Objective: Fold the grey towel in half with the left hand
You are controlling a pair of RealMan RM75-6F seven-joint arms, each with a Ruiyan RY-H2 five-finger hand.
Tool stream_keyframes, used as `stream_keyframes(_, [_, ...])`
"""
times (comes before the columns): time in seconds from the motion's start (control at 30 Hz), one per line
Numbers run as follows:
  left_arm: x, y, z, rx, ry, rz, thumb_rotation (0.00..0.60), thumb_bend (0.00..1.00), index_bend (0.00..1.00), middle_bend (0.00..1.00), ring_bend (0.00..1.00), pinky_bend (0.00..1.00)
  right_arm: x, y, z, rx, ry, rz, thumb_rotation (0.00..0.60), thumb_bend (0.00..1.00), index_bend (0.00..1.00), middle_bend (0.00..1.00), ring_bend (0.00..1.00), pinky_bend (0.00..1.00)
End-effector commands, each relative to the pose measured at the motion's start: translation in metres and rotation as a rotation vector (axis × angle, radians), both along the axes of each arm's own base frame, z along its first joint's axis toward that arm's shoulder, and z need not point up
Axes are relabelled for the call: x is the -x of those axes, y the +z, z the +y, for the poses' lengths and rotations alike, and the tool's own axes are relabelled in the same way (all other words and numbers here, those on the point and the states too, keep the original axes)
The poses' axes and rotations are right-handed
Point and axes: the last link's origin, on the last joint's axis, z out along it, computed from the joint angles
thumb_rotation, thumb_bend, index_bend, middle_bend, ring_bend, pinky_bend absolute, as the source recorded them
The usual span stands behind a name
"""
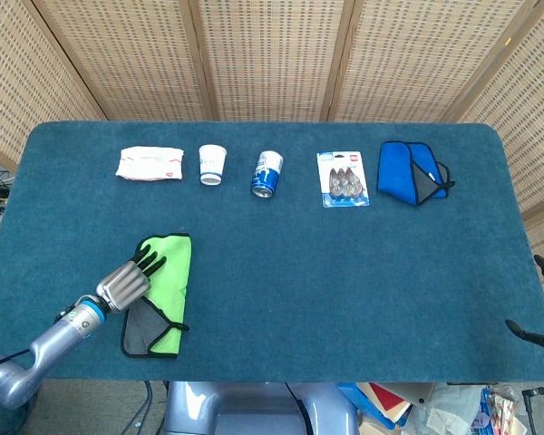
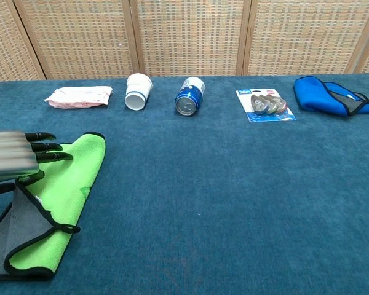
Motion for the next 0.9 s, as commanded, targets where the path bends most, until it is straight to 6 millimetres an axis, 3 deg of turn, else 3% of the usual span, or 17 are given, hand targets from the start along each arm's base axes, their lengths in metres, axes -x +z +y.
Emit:
stream_keyframes(0.03, [0.001,0.001,-0.001,0.003,0.008,-0.006,0.6,0.46,0.1,0.0,0.0,0.0,0.0,0.0,0.0,0.0,0.0,0.0,0.6,0.0,0.0,0.0,0.0,0.0])
stream_keyframes(0.07, [0.001,0.002,-0.002,0.005,0.017,-0.013,0.6,0.41,0.02,0.0,0.0,0.0,0.0,0.0,0.0,0.001,0.001,0.0,0.6,0.0,0.0,0.0,0.0,0.0])
stream_keyframes(0.17, [0.001,0.006,-0.004,0.011,0.033,-0.037,0.6,0.29,0.0,0.0,0.0,0.0,0.0,0.0,0.0,0.001,0.002,-0.001,0.6,0.0,0.0,0.0,0.0,0.0])
stream_keyframes(0.33, [-0.006,0.022,-0.009,0.02,0.054,-0.105,0.6,0.27,0.0,0.0,0.0,0.0,-0.001,0.0,0.001,0.0,0.006,-0.002,0.6,0.0,0.0,0.0,0.0,0.0])
stream_keyframes(0.47, [-0.024,0.033,-0.017,0.045,0.065,-0.202,0.6,0.28,0.0,0.0,0.0,0.0,-0.002,0.0,0.001,-0.001,0.008,-0.004,0.6,0.0,0.0,0.0,0.0,0.0])
stream_keyframes(0.63, [-0.055,0.03,-0.031,0.147,0.097,-0.292,0.6,0.29,0.14,0.0,0.0,0.0,-0.002,0.0,0.001,-0.001,0.009,-0.004,0.6,0.0,0.0,0.0,0.0,0.0])
stream_keyframes(0.9, [-0.075,0.003,-0.038,0.257,0.146,-0.261,0.6,0.29,0.31,0.0,0.0,0.0,0.0,0.002,0.002,0.006,0.005,-0.008,0.6,0.0,0.0,0.0,0.0,0.0])
